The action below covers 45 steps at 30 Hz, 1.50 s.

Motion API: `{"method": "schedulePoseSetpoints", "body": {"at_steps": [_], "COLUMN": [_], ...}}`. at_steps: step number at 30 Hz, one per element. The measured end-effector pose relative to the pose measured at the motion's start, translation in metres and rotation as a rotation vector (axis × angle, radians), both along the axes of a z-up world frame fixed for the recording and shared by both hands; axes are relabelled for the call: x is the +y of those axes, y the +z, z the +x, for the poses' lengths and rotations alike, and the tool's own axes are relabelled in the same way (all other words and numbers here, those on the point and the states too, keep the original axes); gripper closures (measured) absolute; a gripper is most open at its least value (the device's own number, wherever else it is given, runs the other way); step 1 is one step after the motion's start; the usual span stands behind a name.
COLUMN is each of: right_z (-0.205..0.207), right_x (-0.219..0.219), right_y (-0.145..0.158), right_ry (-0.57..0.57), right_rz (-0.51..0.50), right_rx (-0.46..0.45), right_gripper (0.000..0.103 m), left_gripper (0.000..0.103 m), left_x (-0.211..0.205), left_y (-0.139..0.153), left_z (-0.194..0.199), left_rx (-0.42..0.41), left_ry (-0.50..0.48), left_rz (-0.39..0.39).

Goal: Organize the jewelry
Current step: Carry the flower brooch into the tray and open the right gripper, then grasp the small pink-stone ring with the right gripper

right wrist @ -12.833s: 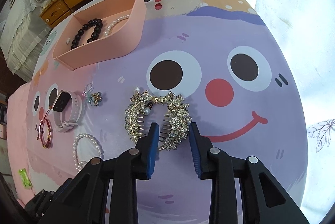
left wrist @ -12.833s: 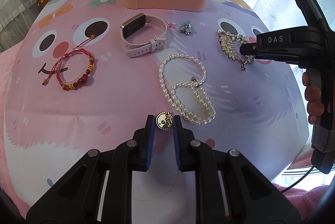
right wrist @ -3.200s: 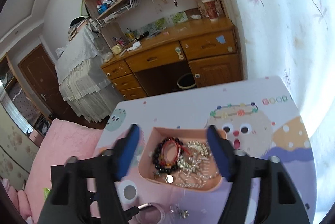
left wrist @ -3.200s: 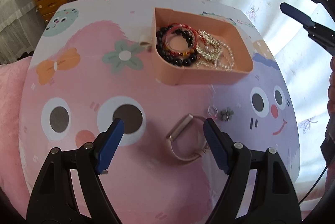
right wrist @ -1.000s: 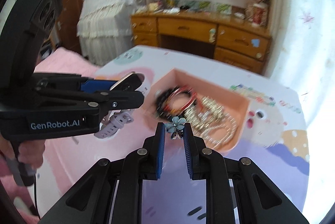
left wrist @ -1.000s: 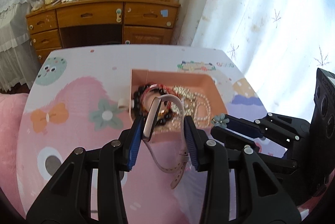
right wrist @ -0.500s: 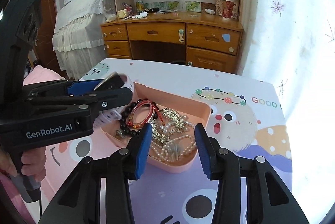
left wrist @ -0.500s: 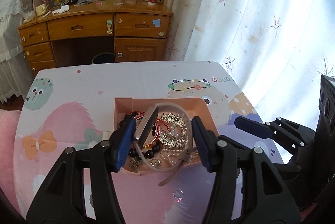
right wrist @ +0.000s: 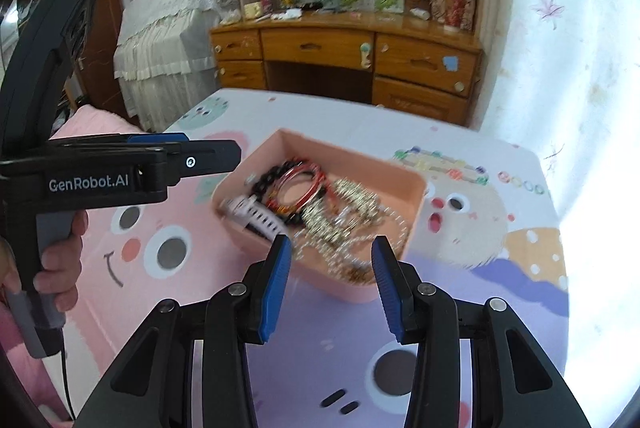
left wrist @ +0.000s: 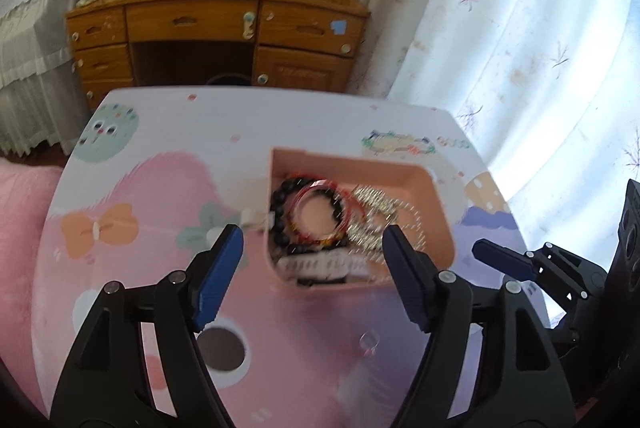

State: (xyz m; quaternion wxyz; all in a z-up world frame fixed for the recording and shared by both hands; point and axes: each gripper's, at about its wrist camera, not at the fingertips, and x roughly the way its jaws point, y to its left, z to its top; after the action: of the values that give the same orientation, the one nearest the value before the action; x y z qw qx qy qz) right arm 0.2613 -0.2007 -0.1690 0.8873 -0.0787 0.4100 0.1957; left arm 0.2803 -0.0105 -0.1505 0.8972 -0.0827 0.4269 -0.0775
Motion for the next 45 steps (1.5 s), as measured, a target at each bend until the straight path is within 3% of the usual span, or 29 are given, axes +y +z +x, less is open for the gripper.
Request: {"method": "schedulePoseSetpoints", "body": {"at_steps": [8,11,15,24,29,37,45], "right_z": [-0.023,-0.025,-0.025,-0.017,-0.018,-0.016,0.013], "right_x": [0.040,0.052,0.061,0.071,0.080,0.095,0.082], "right_y": [-0.042,-0.061,-0.078,-0.087,-0.081,-0.028,0.024], "right_ry": [0.133,0.144,0.143,0.098,0.096,0.045,-0.273], "right_rz": [-0.050,-0.083,-0.110,-0.119,-0.122,-0.028,-0.036], "right_rx": [0.119,0.171,0.209,0.240,0.235,0.118,-0.028], "right_gripper": [0.062,0.072,0.078,0.093,0.093,0.093,0.091], "left_gripper": [0.033,0.033,0.033,0.033,0.033,0.033,0.033], "left_x": [0.033,0.041,0.045,0.053,0.063,0.088,0.101], "left_y": [-0.028,-0.033,-0.034,-0.035,-0.034,-0.042,-0.013], "left_z": [-0.023,-0.027,-0.029,-0.032,-0.039,-0.050,-0.070], "left_rx": [0.114,0.125,0.131,0.130,0.125,0.185,0.236], "left_ry": [0.072,0.096,0.110,0.115,0.114,0.073,-0.043], "left_rz": [0.008,-0.004,-0.021,-0.046,-0.057,-0.086,-0.080]}}
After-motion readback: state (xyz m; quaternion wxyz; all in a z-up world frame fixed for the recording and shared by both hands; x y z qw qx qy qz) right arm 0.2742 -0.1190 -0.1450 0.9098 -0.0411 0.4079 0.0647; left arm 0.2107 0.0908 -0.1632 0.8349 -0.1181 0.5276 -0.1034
